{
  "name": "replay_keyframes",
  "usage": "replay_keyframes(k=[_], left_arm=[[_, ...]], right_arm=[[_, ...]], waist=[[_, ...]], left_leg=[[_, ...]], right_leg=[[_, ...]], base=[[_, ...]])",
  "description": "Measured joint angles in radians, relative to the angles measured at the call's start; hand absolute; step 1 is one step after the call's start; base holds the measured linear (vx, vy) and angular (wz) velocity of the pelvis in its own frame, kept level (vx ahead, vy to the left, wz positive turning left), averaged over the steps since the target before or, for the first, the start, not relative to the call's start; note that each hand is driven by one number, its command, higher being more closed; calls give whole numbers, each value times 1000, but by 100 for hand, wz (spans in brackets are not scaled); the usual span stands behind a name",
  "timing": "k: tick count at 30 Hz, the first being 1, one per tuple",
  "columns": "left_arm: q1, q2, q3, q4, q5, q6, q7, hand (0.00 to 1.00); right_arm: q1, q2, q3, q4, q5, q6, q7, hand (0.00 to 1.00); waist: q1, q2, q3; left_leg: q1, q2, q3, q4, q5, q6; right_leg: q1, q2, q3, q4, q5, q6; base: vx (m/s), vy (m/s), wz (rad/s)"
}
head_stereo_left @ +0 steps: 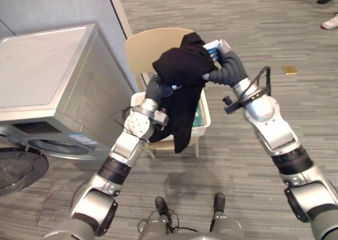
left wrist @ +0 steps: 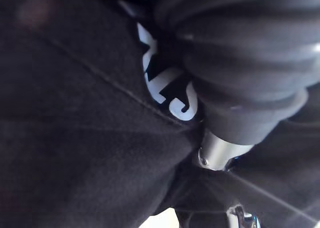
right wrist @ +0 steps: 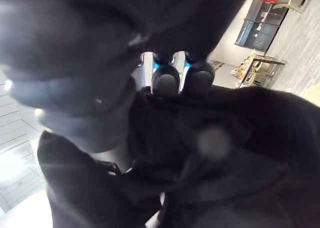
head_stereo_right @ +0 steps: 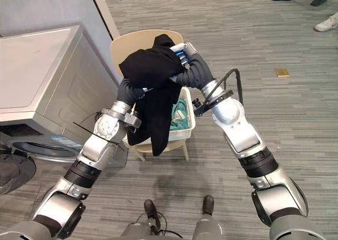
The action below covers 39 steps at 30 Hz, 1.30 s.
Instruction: Pick up the laundry basket with both hands and put the clothes into the washing machine.
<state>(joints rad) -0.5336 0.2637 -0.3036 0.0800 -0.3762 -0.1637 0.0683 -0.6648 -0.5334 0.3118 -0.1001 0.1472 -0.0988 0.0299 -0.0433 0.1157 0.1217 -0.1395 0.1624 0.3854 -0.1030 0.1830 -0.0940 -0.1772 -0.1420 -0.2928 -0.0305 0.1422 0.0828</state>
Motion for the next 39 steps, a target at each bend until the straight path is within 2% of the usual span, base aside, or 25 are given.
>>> replay_keyframes(k=[2, 3, 8, 15, 18, 23, 27, 30, 33, 36, 39], left_arm=[[6, -19, 7, -1, 13, 0, 14, 100], [7, -26, 14, -1, 29, 0, 25, 100], [14, -64, 76, -1, 46, 0, 58, 100], [14, -84, 140, -6, 46, 0, 96, 100], [14, -94, 161, -26, 46, -1, 110, 100], [51, -98, 212, -52, 46, -16, 111, 100], [140, -99, 299, -83, 46, -16, 111, 100], [176, -98, 344, -98, 46, -16, 112, 100], [220, -98, 404, -131, 46, -16, 112, 100], [275, -97, 479, -172, 46, -19, 113, 100], [346, -97, 559, -215, 44, -22, 115, 100]], right_arm=[[8, 12, 0, 7, 0, 0, 6, 100], [10, 17, 0, 12, 0, 0, 13, 0], [39, 20, 0, 43, 0, 2, 21, 0], [76, 21, 0, 48, 0, 31, 38, 0], [111, 31, -35, 48, 1, 36, 38, 0], [194, 61, -202, 42, 8, 37, 25, 0], [306, 75, -350, 29, 8, 37, -7, 0], [384, 77, -426, 4, 8, 37, -8, 0], [457, 94, -502, -7, 7, 37, -9, 0], [567, 130, -587, -7, -9, 43, -10, 0], [675, 191, -654, 2, -56, 73, -10, 0]], waist=[[0, -5, 4], [0, -8, 6], [1, -12, 7], [1, -15, 9], [1, -22, 11], [-3, -25, 10], [-11, -28, 9], [-12, -32, 7], [-25, -38, 4], [-27, -49, -6], [-30, -57, -19]], left_leg=[[0, 0, 0, 0, 0, 0], [0, 0, 1, 0, 0, 0], [0, 0, 2, 0, 0, 0], [0, 0, 2, 0, 0, 0], [0, 0, 1, 0, 0, 0], [3, 0, 2, 0, 0, 0], [13, 2, 3, 0, -4, -4], [14, 2, 3, 0, -6, -4], [20, 2, 2, 0, -12, -11], [33, 6, 3, 0, -19, -8], [33, 10, -1, 0, -22, -9]], right_leg=[[0, 0, 0, 0, 1, 0], [0, 0, 1, 0, 1, 0], [0, 0, 1, 0, 2, 0], [0, 0, 0, 0, 3, 0], [1, 0, 0, 0, 3, 0], [5, 0, 0, -2, 3, 0], [16, 3, 3, -13, 1, 7], [23, 6, 3, -28, 5, 7], [38, 8, 0, -41, 7, 6], [50, 14, 3, -47, 7, 7], [59, 20, -1, -61, 7, 7]], base=[[37, -23, -2], [32, -19, 0], [0, 0, 0], [0, 0, 0], [0, 0, 0], [0, 0, 0], [0, 0, -2], [0, 0, 0], [47, -27, 2], [54, -28, -5], [63, -33, 2]])
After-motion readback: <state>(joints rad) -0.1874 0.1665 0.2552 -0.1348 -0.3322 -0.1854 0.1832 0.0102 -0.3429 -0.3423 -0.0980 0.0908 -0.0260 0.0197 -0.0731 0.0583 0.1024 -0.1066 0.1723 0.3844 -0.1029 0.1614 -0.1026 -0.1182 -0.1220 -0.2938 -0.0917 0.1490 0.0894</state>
